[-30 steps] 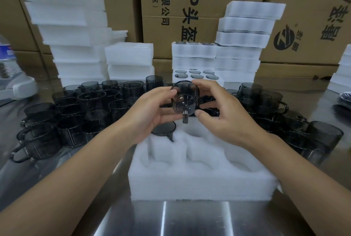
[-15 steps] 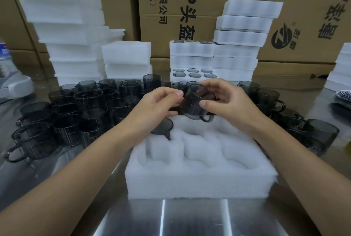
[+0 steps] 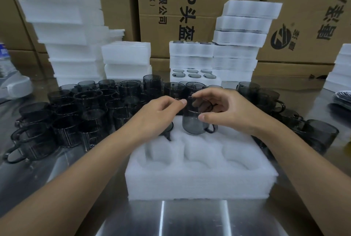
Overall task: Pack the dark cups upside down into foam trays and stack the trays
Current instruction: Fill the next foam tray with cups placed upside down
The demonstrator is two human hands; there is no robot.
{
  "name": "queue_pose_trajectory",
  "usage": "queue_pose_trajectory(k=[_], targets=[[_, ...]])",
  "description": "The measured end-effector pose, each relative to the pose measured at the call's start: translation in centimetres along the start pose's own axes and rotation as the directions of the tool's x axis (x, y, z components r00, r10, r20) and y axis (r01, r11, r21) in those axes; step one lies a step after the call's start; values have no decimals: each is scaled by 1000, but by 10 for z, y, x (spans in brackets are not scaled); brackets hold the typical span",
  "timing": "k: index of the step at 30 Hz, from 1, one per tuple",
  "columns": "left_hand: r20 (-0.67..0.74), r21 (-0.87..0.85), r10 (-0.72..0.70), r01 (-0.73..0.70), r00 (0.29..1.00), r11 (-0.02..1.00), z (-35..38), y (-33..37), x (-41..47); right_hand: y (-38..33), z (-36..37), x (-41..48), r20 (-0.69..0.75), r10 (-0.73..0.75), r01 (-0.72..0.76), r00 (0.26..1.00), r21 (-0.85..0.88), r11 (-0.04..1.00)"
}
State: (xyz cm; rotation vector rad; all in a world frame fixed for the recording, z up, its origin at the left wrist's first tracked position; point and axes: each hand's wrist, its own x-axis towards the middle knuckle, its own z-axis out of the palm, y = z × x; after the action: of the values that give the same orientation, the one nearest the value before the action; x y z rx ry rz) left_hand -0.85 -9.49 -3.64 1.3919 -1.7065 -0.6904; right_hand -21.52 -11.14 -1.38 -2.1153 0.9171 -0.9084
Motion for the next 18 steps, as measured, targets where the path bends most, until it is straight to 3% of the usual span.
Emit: queue_pose_trajectory(k=[9, 14, 18], targets=[[50, 14, -1, 0, 999, 1000, -1, 1, -1, 5, 5, 4, 47, 20, -18, 999, -45, 999], [156, -56, 0, 9, 988, 998, -7, 2, -1, 4, 3, 4, 76, 50, -36, 996, -172, 984], [193, -62, -1, 13, 981, 998, -11, 3, -1, 5, 1, 4, 87, 93, -77, 992, -178, 981]])
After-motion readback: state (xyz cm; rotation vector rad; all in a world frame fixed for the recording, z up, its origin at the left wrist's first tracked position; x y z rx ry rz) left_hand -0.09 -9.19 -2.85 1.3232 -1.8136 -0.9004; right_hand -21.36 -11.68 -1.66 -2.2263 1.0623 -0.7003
